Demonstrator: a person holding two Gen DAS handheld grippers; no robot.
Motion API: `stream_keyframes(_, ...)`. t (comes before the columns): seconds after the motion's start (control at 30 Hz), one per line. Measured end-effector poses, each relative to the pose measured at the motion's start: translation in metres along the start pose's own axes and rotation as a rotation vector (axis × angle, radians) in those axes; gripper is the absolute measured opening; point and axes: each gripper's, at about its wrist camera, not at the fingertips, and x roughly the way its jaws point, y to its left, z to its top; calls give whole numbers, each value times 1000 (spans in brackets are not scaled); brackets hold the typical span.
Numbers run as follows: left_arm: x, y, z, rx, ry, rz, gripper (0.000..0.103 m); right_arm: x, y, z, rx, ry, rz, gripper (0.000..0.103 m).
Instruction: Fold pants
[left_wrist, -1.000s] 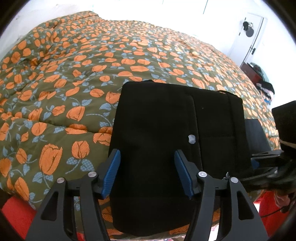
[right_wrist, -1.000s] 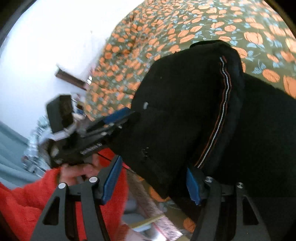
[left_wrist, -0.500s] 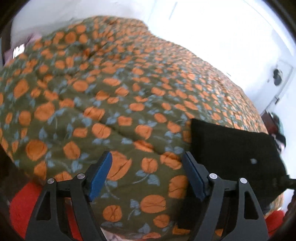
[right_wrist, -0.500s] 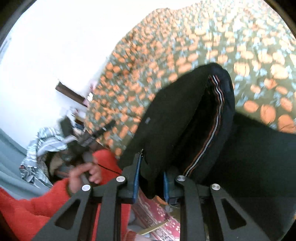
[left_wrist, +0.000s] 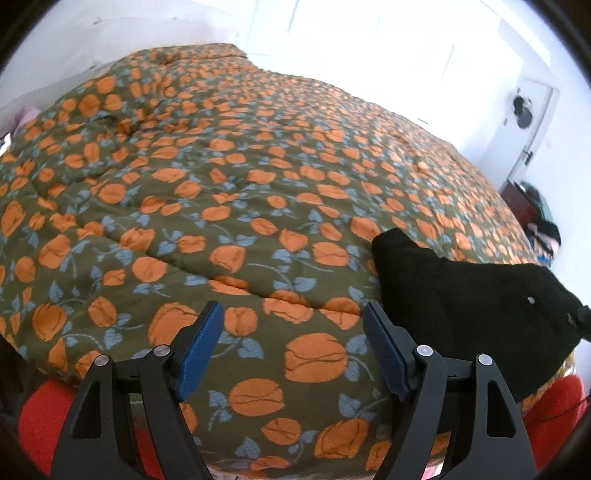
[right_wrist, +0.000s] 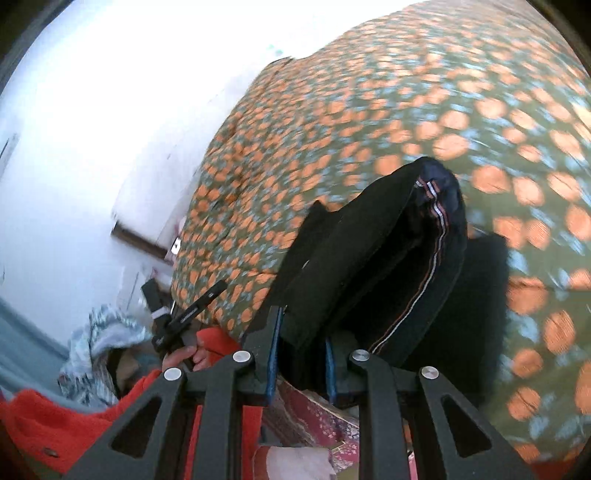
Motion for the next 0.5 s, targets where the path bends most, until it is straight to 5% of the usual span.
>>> stream_keyframes(0.5, 0, -44, -12, 161, 35, -44, 79, 12, -92, -41, 162, 17, -64, 19)
